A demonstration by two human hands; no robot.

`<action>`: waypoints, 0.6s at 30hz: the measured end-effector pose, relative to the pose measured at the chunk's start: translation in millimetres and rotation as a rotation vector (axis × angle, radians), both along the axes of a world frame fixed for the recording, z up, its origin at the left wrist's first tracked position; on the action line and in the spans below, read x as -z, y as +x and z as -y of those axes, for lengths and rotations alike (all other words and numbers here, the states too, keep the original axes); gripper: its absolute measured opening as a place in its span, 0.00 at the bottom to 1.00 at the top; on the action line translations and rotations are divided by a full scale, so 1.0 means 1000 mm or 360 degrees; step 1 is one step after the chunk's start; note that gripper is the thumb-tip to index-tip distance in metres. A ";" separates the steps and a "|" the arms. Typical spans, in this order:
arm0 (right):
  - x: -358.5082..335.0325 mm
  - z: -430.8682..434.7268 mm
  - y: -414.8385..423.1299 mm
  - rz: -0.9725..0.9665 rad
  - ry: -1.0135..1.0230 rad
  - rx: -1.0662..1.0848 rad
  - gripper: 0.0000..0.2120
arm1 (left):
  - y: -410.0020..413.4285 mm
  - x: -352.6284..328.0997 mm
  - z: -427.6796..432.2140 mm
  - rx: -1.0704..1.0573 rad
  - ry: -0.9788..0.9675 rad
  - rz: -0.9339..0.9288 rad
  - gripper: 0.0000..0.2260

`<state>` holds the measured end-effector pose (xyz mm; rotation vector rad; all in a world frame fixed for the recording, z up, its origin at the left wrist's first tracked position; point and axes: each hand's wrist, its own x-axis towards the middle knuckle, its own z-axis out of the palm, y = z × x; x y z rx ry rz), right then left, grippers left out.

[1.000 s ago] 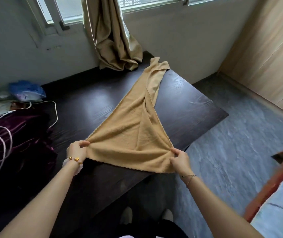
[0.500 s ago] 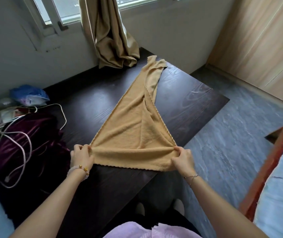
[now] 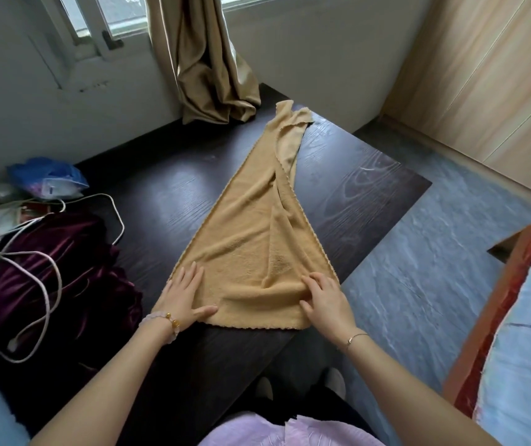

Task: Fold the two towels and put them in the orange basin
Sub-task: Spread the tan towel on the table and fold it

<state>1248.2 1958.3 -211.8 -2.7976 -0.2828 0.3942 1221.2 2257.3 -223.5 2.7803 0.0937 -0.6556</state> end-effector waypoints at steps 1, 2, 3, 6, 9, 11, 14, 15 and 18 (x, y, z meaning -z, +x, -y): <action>0.000 0.001 -0.003 -0.0007 -0.0003 -0.0009 0.26 | -0.004 0.000 -0.003 0.0010 0.0009 -0.0017 0.44; 0.001 0.001 -0.006 -0.0007 -0.0015 -0.0018 0.27 | -0.008 0.000 -0.006 0.0021 0.0024 -0.0023 0.45; 0.001 0.001 -0.010 -0.0008 -0.0027 -0.0027 0.27 | -0.012 -0.001 -0.007 0.0033 0.0046 -0.0027 0.46; 0.005 0.000 -0.025 -0.0025 -0.0001 -0.0008 0.27 | -0.025 -0.003 -0.010 0.0046 0.0095 -0.0049 0.46; 0.006 -0.003 -0.037 -0.0044 0.0001 0.0044 0.27 | -0.036 -0.001 -0.011 0.0014 0.0098 -0.0009 0.47; 0.005 -0.005 -0.036 -0.0031 -0.0049 0.0040 0.28 | -0.039 -0.002 -0.011 -0.0001 0.0091 0.0022 0.46; -0.002 -0.010 -0.023 0.0128 -0.0016 0.0116 0.24 | -0.033 -0.006 -0.006 -0.0061 0.0072 0.0117 0.42; -0.004 -0.013 -0.016 0.0205 -0.0007 0.0152 0.23 | -0.028 -0.008 -0.004 -0.0090 0.0057 0.0212 0.39; -0.015 -0.021 0.014 0.0281 0.0013 0.0210 0.17 | -0.002 -0.016 0.006 -0.0110 0.0000 0.0470 0.28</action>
